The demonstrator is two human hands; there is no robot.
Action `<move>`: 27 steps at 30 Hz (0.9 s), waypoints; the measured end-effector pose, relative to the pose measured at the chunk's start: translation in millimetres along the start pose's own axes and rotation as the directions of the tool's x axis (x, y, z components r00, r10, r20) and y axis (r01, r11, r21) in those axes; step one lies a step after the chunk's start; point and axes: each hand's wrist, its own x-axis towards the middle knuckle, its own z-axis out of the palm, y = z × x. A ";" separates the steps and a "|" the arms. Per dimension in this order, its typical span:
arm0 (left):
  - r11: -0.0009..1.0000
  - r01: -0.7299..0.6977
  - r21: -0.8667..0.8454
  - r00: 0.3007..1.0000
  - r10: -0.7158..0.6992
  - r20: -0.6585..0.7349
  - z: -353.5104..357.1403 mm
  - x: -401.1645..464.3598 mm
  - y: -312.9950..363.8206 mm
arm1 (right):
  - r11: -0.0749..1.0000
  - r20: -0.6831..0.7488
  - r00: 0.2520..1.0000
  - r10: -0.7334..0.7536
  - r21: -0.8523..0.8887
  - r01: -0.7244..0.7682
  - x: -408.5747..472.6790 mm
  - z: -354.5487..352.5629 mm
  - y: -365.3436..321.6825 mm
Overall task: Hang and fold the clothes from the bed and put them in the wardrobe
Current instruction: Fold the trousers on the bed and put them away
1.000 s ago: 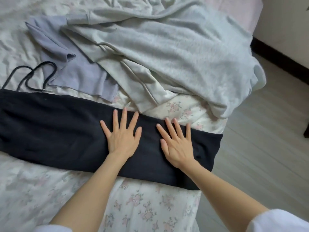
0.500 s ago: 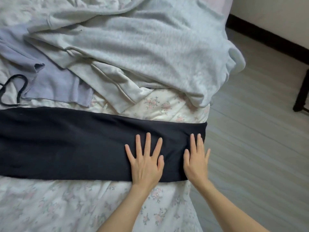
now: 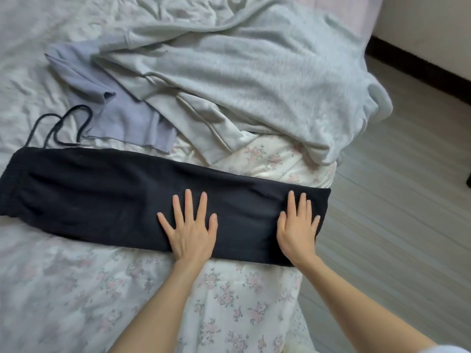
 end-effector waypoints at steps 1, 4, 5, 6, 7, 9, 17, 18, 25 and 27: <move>0.998 0.057 -0.005 0.998 -0.057 0.014 -4.2 -2.6 -13.4 | 0.993 -0.010 0.995 -0.100 -0.056 0.099 -4.4 2.4 -17.1; 0.969 0.240 -0.065 0.970 -0.236 0.060 -11.8 -8.1 -50.6 | 0.893 0.050 0.920 -0.389 -0.226 0.390 -15.6 14.9 -64.8; 0.941 0.327 -0.091 0.944 -0.321 0.069 -17.4 -8.6 -68.3 | 0.847 0.095 0.885 -0.456 -0.260 0.465 -18.0 22.1 -85.2; 0.904 0.408 -0.126 0.913 -0.400 0.085 -22.8 -7.6 -81.0 | 0.801 0.129 0.850 -0.512 -0.287 0.526 -18.2 29.4 -99.4; 0.858 0.483 -0.175 0.875 -0.474 0.096 -28.2 -5.4 -94.8 | 0.760 0.190 0.818 -0.542 -0.304 0.574 -18.3 35.0 -115.4; 0.706 0.606 -0.366 0.776 -0.626 0.075 -39.3 1.2 -128.5 | 0.655 0.286 0.734 -0.617 -0.332 0.679 -16.3 50.8 -149.0; -0.440 0.160 -0.884 0.591 -0.674 0.443 -82.0 68.7 -255.7 | 0.489 0.415 0.612 -0.673 -0.371 0.789 1.2 98.5 -222.7; -0.531 0.099 -0.842 0.667 -0.593 0.452 -87.6 70.1 -259.8 | 0.506 0.422 0.611 -0.670 -0.343 0.792 -0.2 98.1 -224.0; 0.135 -0.064 -0.989 0.676 -0.723 -0.142 -122.4 67.0 -219.3 | 0.845 0.296 0.801 -0.521 0.314 0.433 -1.8 67.4 -260.3; 0.451 -0.104 -0.886 0.748 -0.552 -0.369 -123.1 50.4 -197.0 | 0.792 0.379 0.849 -0.369 0.606 0.074 1.9 45.0 -275.5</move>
